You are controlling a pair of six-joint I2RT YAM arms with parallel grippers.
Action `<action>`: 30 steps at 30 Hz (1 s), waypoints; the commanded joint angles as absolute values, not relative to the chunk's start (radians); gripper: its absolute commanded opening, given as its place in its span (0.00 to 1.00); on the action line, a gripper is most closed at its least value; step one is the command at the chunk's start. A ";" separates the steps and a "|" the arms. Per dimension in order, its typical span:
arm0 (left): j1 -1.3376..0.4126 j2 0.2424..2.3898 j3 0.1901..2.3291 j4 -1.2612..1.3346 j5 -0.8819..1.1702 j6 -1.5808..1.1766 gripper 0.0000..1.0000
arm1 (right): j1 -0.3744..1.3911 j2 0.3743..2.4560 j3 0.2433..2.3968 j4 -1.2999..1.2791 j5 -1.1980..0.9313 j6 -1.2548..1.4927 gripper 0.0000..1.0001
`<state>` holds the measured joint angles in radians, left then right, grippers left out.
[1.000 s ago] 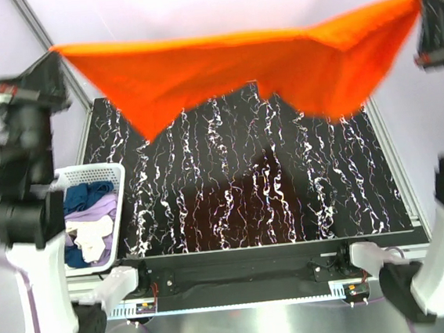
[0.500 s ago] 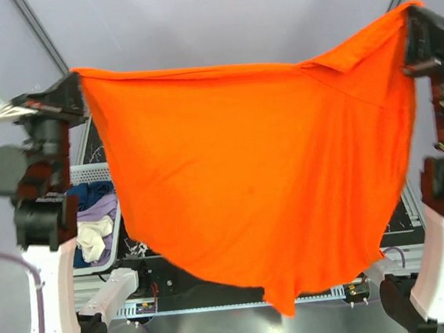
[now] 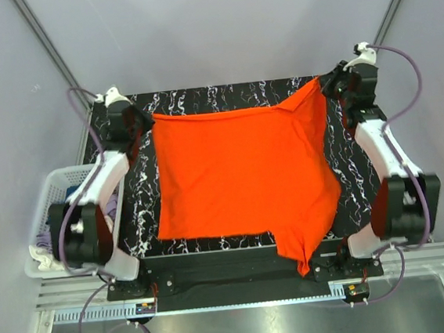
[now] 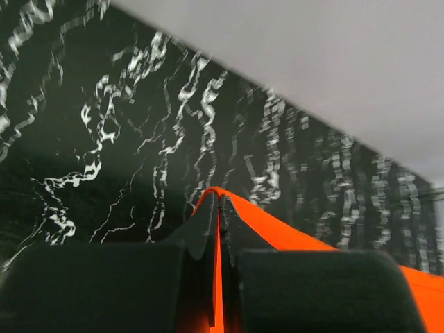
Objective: Fold and stack the t-shirts
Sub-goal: Flatten the tshirt out, then fold the tshirt
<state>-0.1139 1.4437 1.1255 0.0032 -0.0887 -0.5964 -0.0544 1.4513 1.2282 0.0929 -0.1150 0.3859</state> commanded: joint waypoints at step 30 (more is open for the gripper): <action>-0.026 2.126 1.683 -0.058 0.032 -0.594 0.00 | -0.067 2.080 1.846 -0.307 -0.245 0.489 0.00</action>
<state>-0.0414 2.1963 1.7134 -0.0280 0.0036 -0.5949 -0.0620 2.1788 1.8576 -0.1658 -0.2070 0.4351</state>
